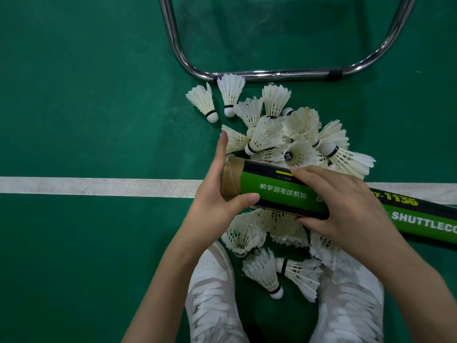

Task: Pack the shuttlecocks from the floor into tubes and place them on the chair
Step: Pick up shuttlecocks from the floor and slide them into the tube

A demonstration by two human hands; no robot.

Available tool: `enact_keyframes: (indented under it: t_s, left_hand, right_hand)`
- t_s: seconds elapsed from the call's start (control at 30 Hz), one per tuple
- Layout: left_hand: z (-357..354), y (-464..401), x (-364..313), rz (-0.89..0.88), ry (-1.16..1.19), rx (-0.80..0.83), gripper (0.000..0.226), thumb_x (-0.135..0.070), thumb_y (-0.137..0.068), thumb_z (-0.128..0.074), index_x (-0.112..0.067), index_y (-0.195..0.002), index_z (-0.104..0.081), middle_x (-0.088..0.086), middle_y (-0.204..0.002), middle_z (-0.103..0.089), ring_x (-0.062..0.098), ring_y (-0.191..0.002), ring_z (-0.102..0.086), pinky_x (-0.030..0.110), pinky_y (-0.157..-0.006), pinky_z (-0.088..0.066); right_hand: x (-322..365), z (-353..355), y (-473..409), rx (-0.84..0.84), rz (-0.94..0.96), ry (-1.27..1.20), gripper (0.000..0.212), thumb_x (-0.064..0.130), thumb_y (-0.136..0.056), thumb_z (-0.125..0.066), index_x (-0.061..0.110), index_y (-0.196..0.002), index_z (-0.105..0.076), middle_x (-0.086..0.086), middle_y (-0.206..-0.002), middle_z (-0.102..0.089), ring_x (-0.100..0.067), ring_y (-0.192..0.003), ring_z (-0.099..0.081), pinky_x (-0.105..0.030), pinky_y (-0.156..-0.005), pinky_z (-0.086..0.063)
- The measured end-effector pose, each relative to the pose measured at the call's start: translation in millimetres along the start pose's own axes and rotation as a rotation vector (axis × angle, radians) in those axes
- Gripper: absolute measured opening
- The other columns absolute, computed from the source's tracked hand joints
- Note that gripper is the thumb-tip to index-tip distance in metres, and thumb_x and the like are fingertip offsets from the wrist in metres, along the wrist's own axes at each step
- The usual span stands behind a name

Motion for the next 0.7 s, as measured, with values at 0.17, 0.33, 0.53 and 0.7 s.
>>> enact_keyframes:
  t_s: [0.17, 0.33, 0.53, 0.7]
  left_hand:
    - [0, 0, -1, -0.020, 0.014, -0.007, 0.098, 0.007, -0.080, -0.067, -0.055, -0.134, -0.014, 0.012, -0.126, -0.059, 0.012, -0.096, -0.067, 0.017, -0.080, -0.051]
    - [12, -3, 2, -0.044, 0.000, -0.077, 0.098, -0.012, -0.073, -0.078, -0.048, -0.141, -0.017, 0.002, -0.094, -0.073, 0.018, -0.094, -0.069, 0.033, -0.092, -0.051]
    - [44, -14, 7, -0.063, 0.076, -0.260, 0.084, -0.013, -0.079, -0.073, -0.030, -0.145, -0.025, 0.001, -0.098, -0.070, 0.008, -0.095, -0.066, 0.022, -0.086, -0.049]
    - [62, -38, 27, -0.045, -0.078, -0.381, 0.067, -0.002, -0.089, -0.062, -0.023, -0.144, -0.031, -0.003, -0.111, -0.064, 0.002, -0.102, -0.060, 0.017, -0.088, -0.047]
  right_hand:
    - [-1, 0, 0, -0.002, 0.000, -0.001, 0.090, 0.032, -0.053, -0.086, 0.024, -0.132, -0.043, -0.002, -0.122, -0.058, -0.026, -0.107, -0.056, -0.040, -0.089, -0.040]
    - [-7, 1, 0, 0.000, -0.030, -0.026, 0.090, 0.034, -0.055, -0.085, 0.025, -0.133, -0.043, 0.000, -0.123, -0.057, -0.021, -0.108, -0.053, -0.036, -0.090, -0.037]
    - [-19, 4, 2, 0.009, -0.089, -0.024, 0.087, 0.035, -0.057, -0.084, 0.025, -0.134, -0.043, -0.002, -0.124, -0.058, -0.026, -0.107, -0.056, -0.041, -0.088, -0.041]
    - [-20, 3, 2, 0.026, -0.095, -0.045, 0.086, 0.035, -0.059, -0.083, 0.026, -0.134, -0.042, -0.001, -0.125, -0.057, -0.026, -0.108, -0.056, -0.043, -0.090, -0.041]
Point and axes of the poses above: each hand's wrist, its own y-axis away from the middle knuckle, its own z-axis out of the back of the hand, x = y × z, the point moved 10 cm from there along -y, towards the middle knuckle
